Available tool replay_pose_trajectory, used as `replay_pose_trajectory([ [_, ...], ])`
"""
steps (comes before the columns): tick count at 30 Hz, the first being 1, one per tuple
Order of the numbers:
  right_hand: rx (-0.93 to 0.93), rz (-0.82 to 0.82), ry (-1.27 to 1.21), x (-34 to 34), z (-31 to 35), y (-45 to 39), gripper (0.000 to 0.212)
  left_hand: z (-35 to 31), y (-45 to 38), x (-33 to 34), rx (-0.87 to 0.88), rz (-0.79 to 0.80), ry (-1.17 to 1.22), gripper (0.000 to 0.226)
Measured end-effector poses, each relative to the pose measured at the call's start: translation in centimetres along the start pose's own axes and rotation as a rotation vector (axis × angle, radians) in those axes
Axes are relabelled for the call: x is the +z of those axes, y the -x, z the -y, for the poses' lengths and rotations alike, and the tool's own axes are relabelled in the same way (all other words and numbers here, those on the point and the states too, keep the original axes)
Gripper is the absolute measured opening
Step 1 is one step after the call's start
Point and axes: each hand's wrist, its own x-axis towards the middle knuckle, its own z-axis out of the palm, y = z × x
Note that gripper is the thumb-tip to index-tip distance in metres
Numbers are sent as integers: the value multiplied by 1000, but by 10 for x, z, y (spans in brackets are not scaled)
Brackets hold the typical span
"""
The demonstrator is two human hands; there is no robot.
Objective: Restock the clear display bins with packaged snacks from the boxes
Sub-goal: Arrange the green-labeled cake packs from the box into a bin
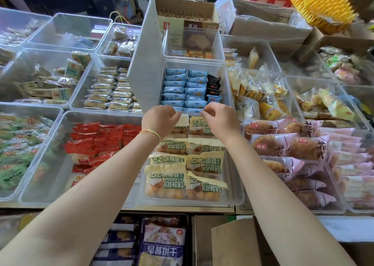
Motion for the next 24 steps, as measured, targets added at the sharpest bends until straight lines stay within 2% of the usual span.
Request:
replay_pose_trajectory([
  [1,8,-19,11,1,-2,-4,17,2,-3,2,-11,54,-16,19],
  [2,22,5,41,3,-3,-9,20,4,-9,6,-13,162,-71,28],
  [4,67,156,139,7,-8,-18,38,7,-22,13,4,389,-187,58],
  [6,117,304,219,10,-12,-24,44,6,-31,18,37,466,-293,69],
  [9,118,334,230,18,-21,-27,27,7,-35,26,106,487,-436,64],
  [12,111,281,204,23,-27,-23,29,7,-34,28,105,336,-426,31],
  [15,107,243,169,27,-31,-27,28,9,-35,27,63,242,-395,25],
  [21,155,167,91,30,-30,-35,29,10,-43,25,75,366,-356,17],
  [24,187,179,84,30,-28,-35,29,8,-46,26,70,406,-344,18],
])
